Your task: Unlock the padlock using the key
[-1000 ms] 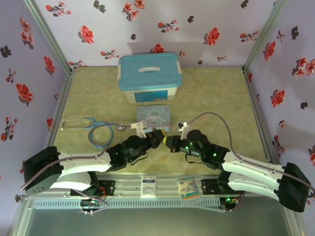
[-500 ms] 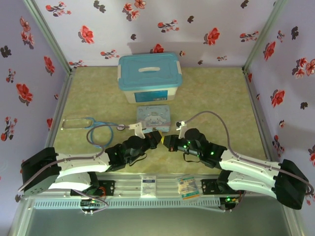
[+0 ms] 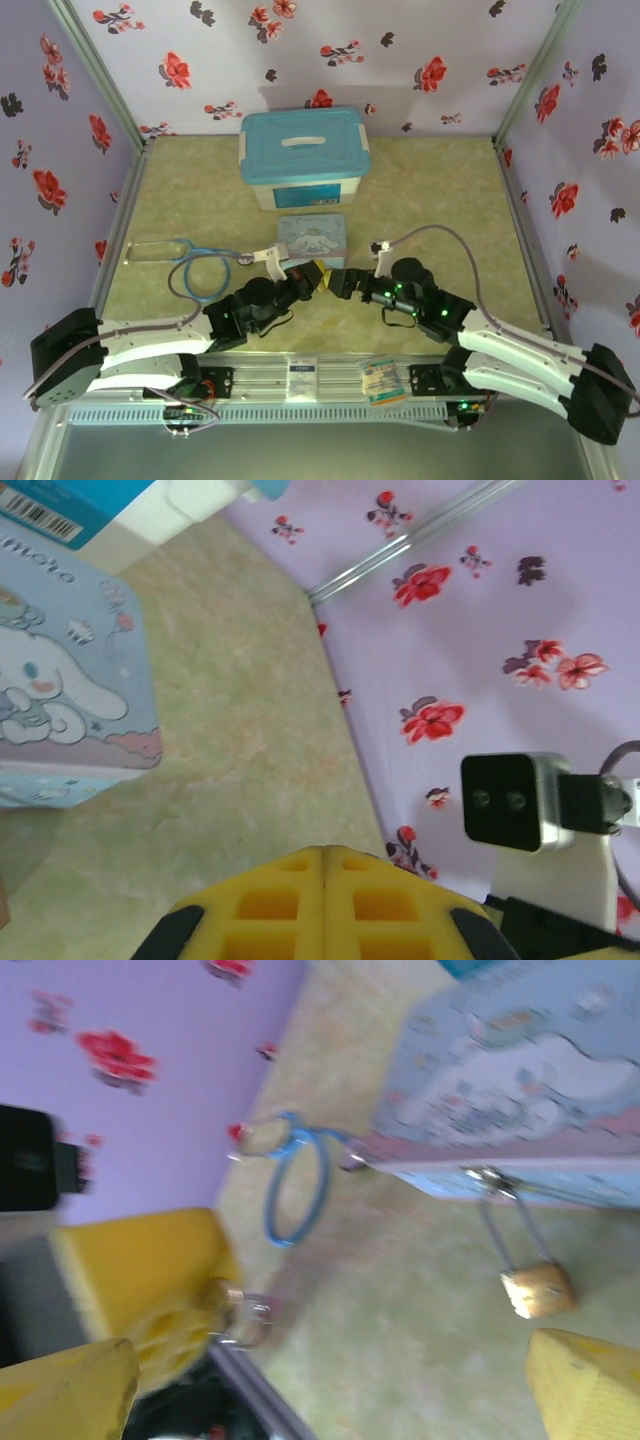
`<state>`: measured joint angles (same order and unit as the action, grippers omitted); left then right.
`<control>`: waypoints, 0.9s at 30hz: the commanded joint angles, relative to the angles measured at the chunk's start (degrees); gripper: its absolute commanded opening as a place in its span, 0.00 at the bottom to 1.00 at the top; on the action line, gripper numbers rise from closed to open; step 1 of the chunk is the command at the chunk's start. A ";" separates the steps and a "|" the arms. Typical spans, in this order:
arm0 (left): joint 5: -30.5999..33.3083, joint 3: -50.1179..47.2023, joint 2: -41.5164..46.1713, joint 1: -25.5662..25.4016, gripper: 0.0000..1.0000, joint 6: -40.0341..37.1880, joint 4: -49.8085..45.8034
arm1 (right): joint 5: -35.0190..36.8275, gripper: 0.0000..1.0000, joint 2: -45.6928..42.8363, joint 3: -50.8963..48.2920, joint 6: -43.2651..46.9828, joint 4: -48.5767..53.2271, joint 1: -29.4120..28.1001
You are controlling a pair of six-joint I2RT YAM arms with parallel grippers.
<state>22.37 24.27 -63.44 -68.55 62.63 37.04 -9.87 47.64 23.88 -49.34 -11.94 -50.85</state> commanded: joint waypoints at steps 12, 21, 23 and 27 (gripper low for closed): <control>-9.89 -1.72 6.83 4.09 0.00 -2.69 10.38 | -15.17 0.74 8.52 -5.19 -13.21 -41.54 3.52; -11.91 0.26 2.34 4.23 0.00 -1.58 14.08 | -16.52 0.41 10.96 -6.37 -16.31 -49.26 3.48; -11.78 0.07 1.47 4.58 0.00 -0.88 15.40 | -16.66 0.37 11.23 -6.93 -16.52 -49.90 3.55; -11.64 -0.77 -0.03 4.66 0.00 0.74 18.64 | -16.26 0.33 10.98 -8.15 -16.75 -50.30 3.48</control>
<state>10.92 23.24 -62.35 -64.31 61.89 50.33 -24.93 58.89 16.69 -65.65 -58.22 -47.59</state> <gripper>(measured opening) 0.055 0.325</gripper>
